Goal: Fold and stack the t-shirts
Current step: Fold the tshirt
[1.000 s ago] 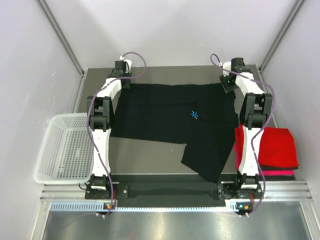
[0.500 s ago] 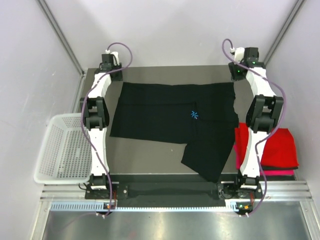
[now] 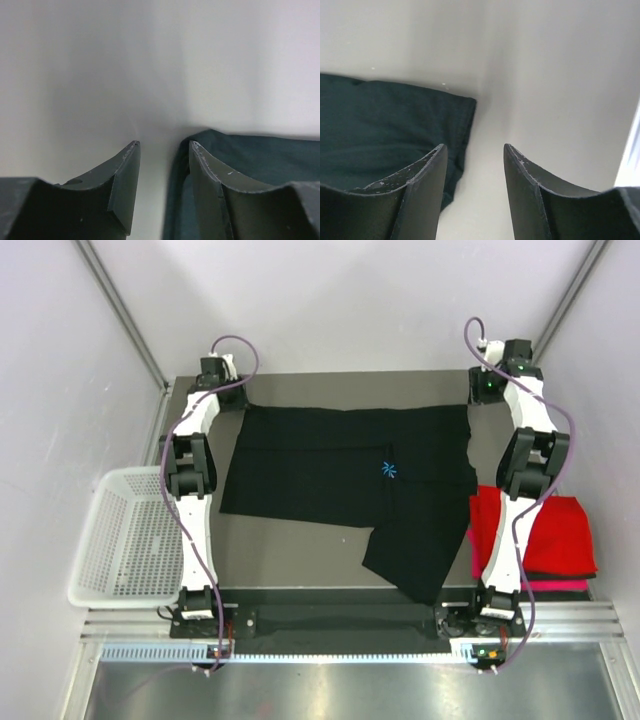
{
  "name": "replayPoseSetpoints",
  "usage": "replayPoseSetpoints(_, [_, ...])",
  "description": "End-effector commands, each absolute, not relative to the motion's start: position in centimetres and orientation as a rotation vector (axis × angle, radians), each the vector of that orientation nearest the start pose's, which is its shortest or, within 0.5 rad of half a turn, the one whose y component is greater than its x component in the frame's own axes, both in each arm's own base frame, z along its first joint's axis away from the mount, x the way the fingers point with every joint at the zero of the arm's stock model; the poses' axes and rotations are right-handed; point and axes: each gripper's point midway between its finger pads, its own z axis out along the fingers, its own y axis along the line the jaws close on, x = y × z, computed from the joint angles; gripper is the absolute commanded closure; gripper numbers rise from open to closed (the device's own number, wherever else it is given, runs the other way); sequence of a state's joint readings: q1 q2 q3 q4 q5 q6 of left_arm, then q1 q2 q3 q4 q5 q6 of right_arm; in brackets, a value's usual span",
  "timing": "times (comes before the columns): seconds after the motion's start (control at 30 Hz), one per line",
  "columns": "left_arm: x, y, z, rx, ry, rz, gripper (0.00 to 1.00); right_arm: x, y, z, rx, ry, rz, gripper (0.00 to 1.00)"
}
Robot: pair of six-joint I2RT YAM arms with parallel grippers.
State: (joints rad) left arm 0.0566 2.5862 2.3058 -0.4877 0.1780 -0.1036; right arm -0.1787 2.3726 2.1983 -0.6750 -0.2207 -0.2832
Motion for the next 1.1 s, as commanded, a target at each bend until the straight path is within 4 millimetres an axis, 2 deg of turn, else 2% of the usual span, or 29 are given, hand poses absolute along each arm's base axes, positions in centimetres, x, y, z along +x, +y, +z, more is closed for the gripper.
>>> replayPoseSetpoints(0.0, [64.8, -1.3, 7.8, -0.129, 2.257, -0.339, 0.51, 59.3, -6.8, 11.1, -0.225, 2.350, 0.106, 0.50])
replayPoseSetpoints(0.13, [65.3, -1.6, 9.1, -0.138, 2.232, -0.364, 0.52, 58.6, -6.5, 10.1, -0.229, 2.373, 0.121, 0.50])
replayPoseSetpoints(0.4, [65.0, -1.3, 8.1, -0.140, 2.251, -0.338, 0.56, 57.8, -6.0, 8.9, -0.230, 2.395, 0.159, 0.50])
replayPoseSetpoints(0.5, [65.1, -1.2, 9.1, -0.133, 2.227, -0.330, 0.57, 57.7, -5.8, 8.8, -0.232, 2.397, 0.167, 0.50])
replayPoseSetpoints(0.63, [65.4, -0.6, 12.7, -0.121, 2.161, -0.282, 0.58, 57.7, -5.9, 8.8, -0.227, 2.399, 0.165, 0.50])
replayPoseSetpoints(0.73, [65.4, -0.6, 14.0, -0.121, 2.137, -0.283, 0.56, 57.6, -5.7, 8.6, -0.226, 2.401, 0.182, 0.50])
replayPoseSetpoints(0.87, [65.3, -0.9, 14.0, -0.129, 2.140, -0.298, 0.55, 57.3, -5.3, 8.5, -0.227, 2.404, 0.203, 0.50])
replayPoseSetpoints(1.07, [65.0, -0.8, 12.4, -0.130, 2.171, -0.294, 0.55, 57.0, -5.6, 8.3, -0.237, 2.410, 0.187, 0.49])
